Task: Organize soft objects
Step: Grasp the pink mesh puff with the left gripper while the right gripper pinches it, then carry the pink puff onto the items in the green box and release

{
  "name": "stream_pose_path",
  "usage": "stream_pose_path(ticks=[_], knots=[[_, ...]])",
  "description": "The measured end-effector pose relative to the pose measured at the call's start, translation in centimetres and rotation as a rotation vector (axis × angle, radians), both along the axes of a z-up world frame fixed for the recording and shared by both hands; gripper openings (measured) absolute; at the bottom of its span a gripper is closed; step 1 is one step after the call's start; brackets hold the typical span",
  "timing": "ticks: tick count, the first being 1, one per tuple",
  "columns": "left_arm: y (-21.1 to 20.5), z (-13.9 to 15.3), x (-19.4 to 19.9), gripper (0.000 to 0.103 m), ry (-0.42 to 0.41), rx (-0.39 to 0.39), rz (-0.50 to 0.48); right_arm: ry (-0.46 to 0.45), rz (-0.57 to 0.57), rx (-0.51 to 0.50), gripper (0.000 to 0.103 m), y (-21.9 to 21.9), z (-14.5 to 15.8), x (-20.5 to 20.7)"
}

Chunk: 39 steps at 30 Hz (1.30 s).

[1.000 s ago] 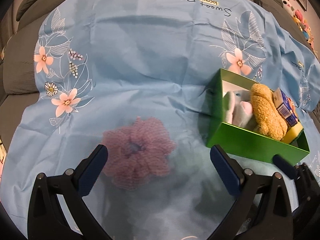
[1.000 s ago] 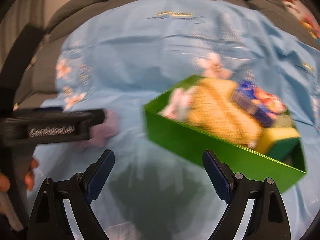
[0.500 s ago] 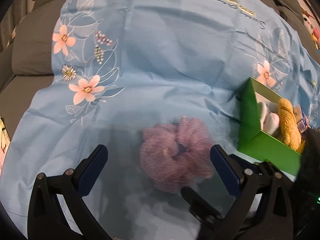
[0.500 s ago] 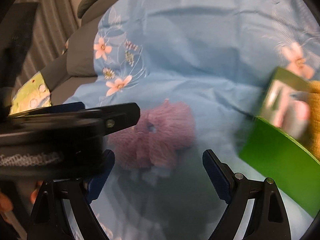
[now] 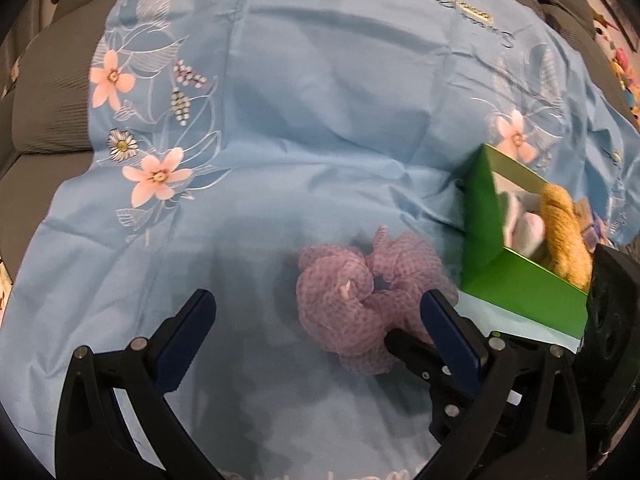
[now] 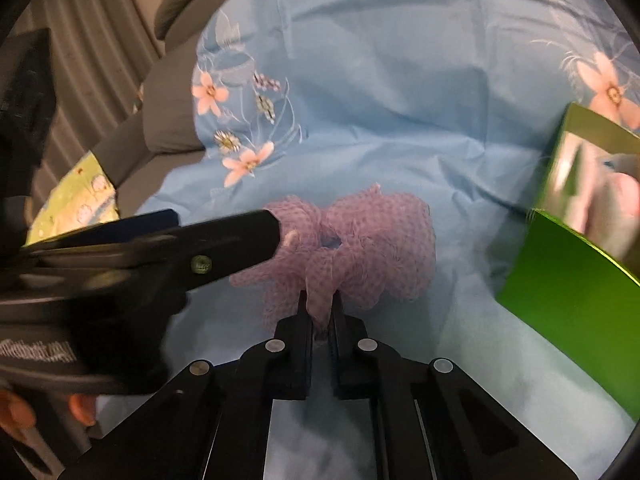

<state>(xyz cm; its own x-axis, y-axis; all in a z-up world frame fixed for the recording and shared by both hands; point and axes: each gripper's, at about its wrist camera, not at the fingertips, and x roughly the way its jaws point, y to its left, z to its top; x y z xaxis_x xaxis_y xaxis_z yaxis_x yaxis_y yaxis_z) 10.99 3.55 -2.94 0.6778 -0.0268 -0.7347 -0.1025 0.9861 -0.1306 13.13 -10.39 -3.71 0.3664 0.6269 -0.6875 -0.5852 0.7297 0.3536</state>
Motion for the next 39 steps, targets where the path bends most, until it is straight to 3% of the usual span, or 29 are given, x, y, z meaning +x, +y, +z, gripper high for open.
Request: stream_pose_path(ticks=[4,14,23,33,39], knots=[[-1.5,0.8,-0.7,0.102,-0.021,-0.016,-0.061,-0.039,-0.009,0.045,0.008,-1.9,1.5,-1.3],[-5.2,3.2,-2.0,0.102,-0.057,-0.141,-0.221,-0.161,-0.039,0.134,0.008,-6.0,5.2,-4.7],[-9.4,4.6,-1.8,0.101,-0.091,-0.122,-0.302,-0.208,-0.117,0.177,0.008,-9.8,6.0,-5.3],[-15.4,6.4,1.4,0.101,-0.11,-0.073,-0.396,-0.258,-0.255,0.241,0.008,-15.1,8.4,-3.9],[-18.3,6.4,3.9,0.101,-0.087,-0.086,-0.433,-0.265,-0.325,0.239,0.008,-17.4,8.6,-2.5]])
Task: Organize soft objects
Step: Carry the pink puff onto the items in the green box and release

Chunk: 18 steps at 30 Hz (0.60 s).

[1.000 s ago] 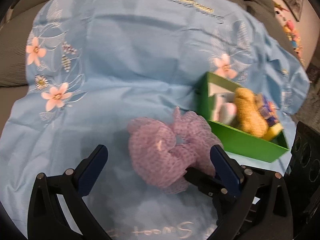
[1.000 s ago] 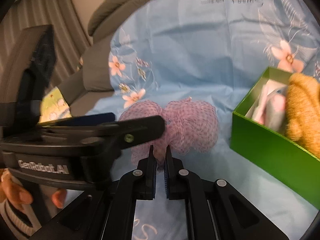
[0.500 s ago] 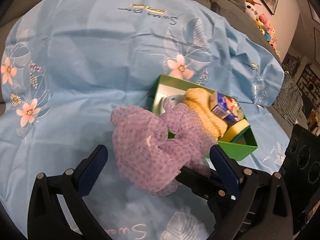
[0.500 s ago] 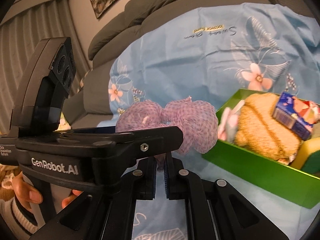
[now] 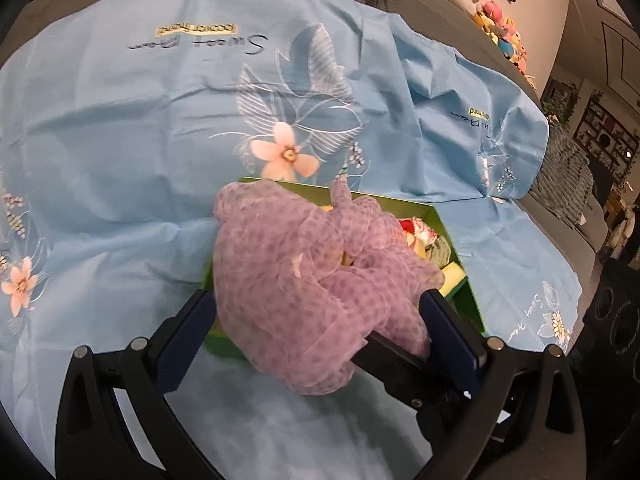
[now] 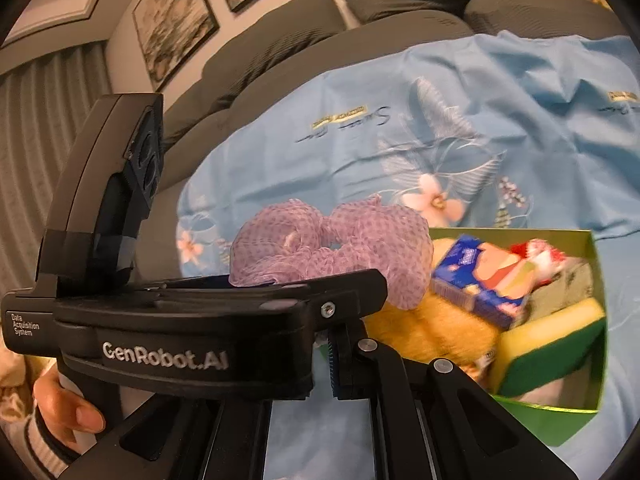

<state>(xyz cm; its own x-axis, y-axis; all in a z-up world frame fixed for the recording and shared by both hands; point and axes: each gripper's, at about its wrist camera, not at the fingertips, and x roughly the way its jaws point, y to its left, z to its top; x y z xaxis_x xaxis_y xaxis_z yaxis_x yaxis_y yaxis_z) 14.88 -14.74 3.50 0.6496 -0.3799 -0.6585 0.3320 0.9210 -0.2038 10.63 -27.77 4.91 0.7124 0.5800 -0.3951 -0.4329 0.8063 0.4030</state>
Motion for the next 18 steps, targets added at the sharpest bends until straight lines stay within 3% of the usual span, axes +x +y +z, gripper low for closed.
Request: stream_pose_path(ticks=[6,11,13,15,18], knots=[[-2.4,-0.8,2.4,0.101,0.032,0.018,-0.017,0.051,-0.109,-0.046,0.008,-1.6,-0.7,2.0],[-3.4,-1.1,3.9,0.101,0.04,0.054,-0.012,0.085,-0.192,-0.143,0.009,-1.8,-1.3,3.3],[-3.4,-1.1,4.4,0.101,0.041,0.056,-0.002,0.101,-0.209,-0.157,0.018,-2.0,-1.6,3.7],[-3.2,-1.1,4.7,0.101,0.043,0.057,0.01,0.114,-0.227,-0.181,0.042,-2.2,-1.7,4.0],[-2.9,-0.8,4.8,0.102,0.032,0.072,0.031,0.095,-0.251,-0.223,0.064,-2.1,-1.1,3.6]])
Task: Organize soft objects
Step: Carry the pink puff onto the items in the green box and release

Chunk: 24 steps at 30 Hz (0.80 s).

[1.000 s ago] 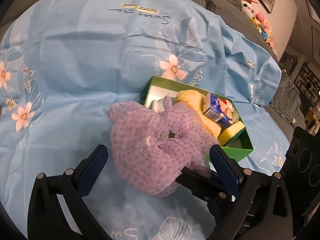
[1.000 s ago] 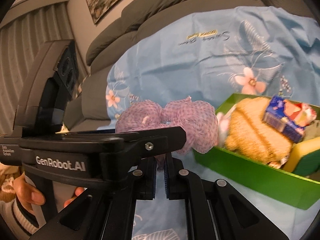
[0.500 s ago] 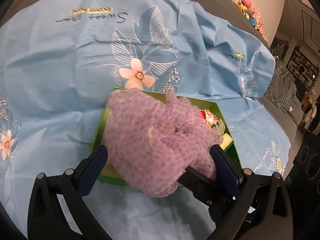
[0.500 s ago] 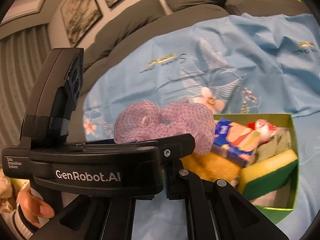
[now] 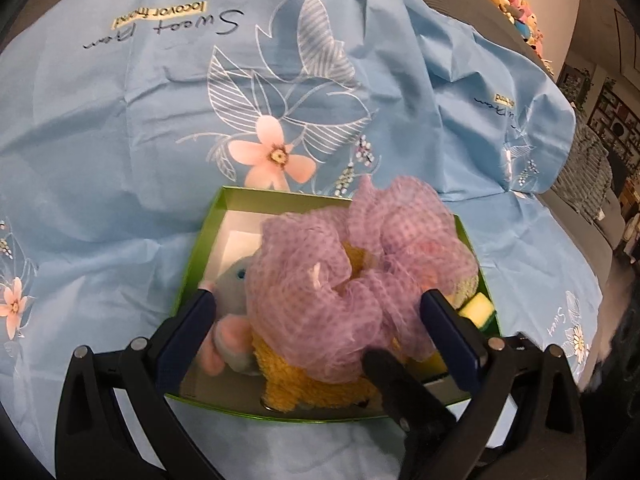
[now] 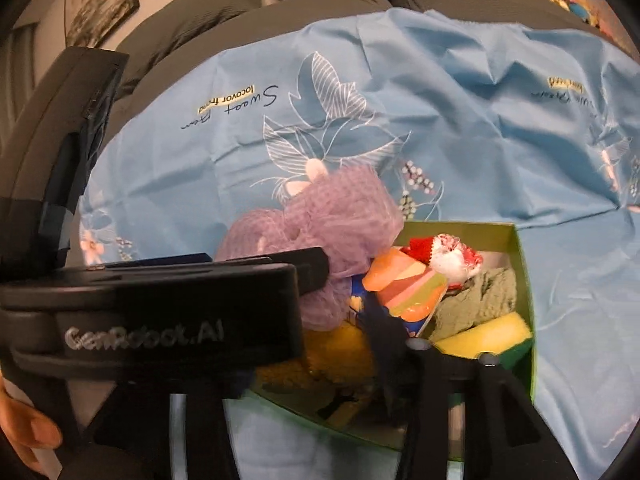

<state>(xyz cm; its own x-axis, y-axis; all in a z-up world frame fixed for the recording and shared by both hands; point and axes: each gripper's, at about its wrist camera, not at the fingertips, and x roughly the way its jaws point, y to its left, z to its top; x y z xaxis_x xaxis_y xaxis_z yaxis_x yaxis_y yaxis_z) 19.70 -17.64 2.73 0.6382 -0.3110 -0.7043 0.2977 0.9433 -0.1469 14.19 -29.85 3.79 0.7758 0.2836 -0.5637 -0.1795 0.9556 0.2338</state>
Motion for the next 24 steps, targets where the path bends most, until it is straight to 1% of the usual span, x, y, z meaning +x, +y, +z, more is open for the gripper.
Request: stream_pose_path(ticks=[2,5,6,8,9,12,15,18,21,24], knots=[[0.4,0.3,-0.1,0.102,-0.006,0.008,0.013,-0.009,-0.012,-0.031,0.068,0.0,0.6,-0.4],[0.7,0.6,-0.1,0.102,-0.008,0.018,0.028,0.007,-0.043,-0.071,0.072,-0.3,1.4,-0.6],[0.8,0.7,-0.1,0.102,-0.009,0.026,0.036,0.023,-0.064,-0.088,0.079,-0.5,1.7,-0.7],[0.8,0.8,-0.2,0.102,0.002,0.043,0.04,0.057,-0.106,-0.12,0.087,-0.7,2.1,-0.5],[0.9,0.8,-0.2,0.102,0.008,0.055,0.045,0.081,-0.138,-0.146,0.088,-0.9,2.3,-0.3],[1.1,0.9,-0.4,0.102,0.016,0.082,0.067,0.114,-0.179,-0.186,0.088,-1.0,2.9,-0.2],[1.4,1.0,-0.7,0.102,0.021,0.101,0.079,0.128,-0.199,-0.214,0.088,-0.8,3.1,-0.2],[1.7,1.3,-1.1,0.102,0.002,0.133,0.11,0.131,-0.202,-0.225,0.088,-0.6,3.0,-0.2],[2.2,1.5,-1.5,0.102,-0.006,0.124,0.124,0.129,-0.202,-0.203,0.088,-0.6,2.9,-0.3],[2.6,1.4,-1.8,0.102,-0.022,0.095,0.14,0.126,-0.203,-0.18,0.088,-0.5,2.9,-0.3]])
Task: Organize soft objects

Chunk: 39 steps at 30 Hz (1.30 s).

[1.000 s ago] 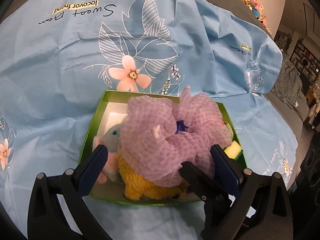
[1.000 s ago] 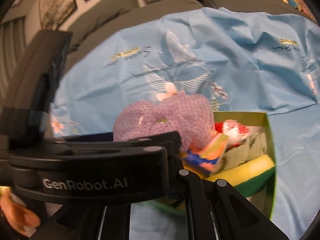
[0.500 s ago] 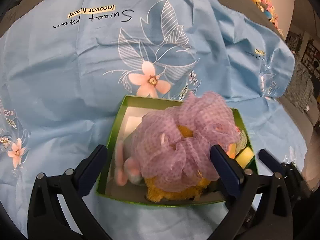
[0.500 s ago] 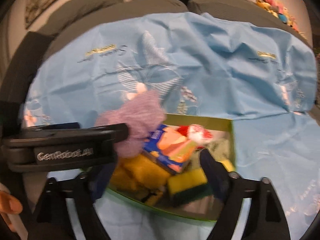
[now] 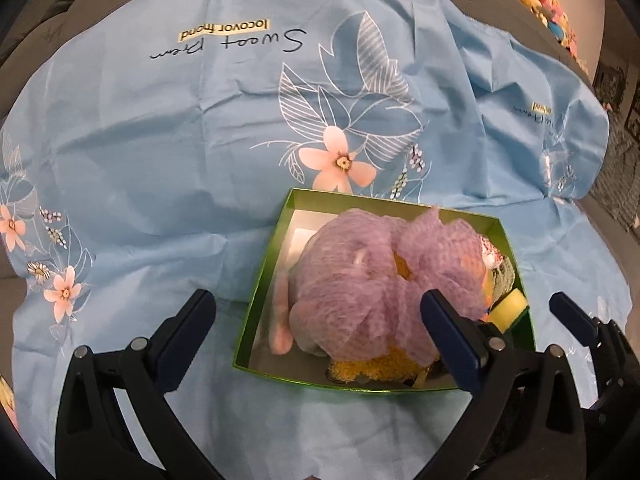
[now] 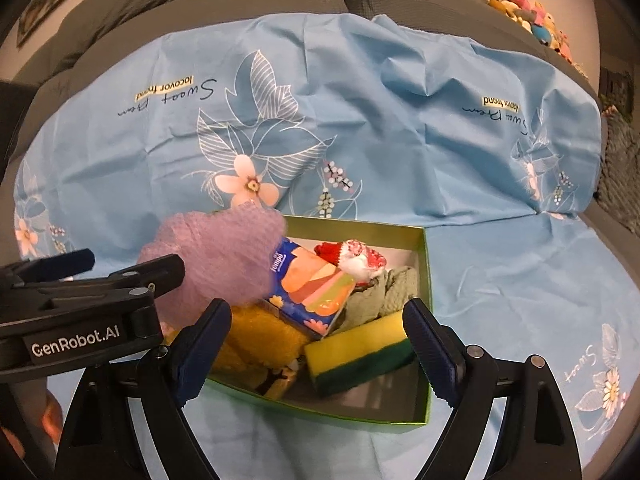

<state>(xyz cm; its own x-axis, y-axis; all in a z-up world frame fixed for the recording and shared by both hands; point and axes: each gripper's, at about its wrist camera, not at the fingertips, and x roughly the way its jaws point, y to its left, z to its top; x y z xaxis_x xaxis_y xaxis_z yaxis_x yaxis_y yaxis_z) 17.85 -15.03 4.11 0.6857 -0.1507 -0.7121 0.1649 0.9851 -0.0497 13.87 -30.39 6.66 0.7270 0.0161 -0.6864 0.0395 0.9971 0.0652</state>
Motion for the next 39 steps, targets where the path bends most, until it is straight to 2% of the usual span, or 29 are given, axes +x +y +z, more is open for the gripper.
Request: stream_pose_path(ticks=[4,7,17,23,26,31,35,39], knots=[[1.0,-0.5,-0.2,0.102,-0.015,-0.112,0.016,0.001,0.002,0.011,0.088,0.3,-0.3,-0.1],[1.5,-0.6,-0.4,0.102,-0.009,-0.136,0.016,-0.002,0.007,-0.001,0.088,0.5,-0.3,-0.2],[1.3,-1.1,-0.8,0.102,0.0,-0.111,-0.014,0.003,0.012,-0.003,0.088,0.5,-0.4,-0.2],[1.2,-0.8,-1.3,0.102,-0.026,-0.084,-0.009,0.018,0.001,-0.037,0.088,0.5,-0.6,-0.3],[1.3,-0.8,-1.5,0.102,-0.045,-0.069,0.004,-0.021,-0.027,-0.067,0.088,0.3,-0.3,-0.6],[1.5,-0.4,-2.2,0.102,-0.107,-0.087,-0.015,-0.142,-0.069,-0.156,0.088,0.4,0.7,-1.5],[1.4,-0.2,-2.5,0.102,-0.138,-0.077,-0.026,-0.146,-0.056,-0.13,0.088,0.2,0.8,-1.4],[0.9,-0.2,-2.9,0.102,-0.156,-0.065,-0.067,-0.138,-0.052,-0.145,0.088,0.5,0.6,-1.2]])
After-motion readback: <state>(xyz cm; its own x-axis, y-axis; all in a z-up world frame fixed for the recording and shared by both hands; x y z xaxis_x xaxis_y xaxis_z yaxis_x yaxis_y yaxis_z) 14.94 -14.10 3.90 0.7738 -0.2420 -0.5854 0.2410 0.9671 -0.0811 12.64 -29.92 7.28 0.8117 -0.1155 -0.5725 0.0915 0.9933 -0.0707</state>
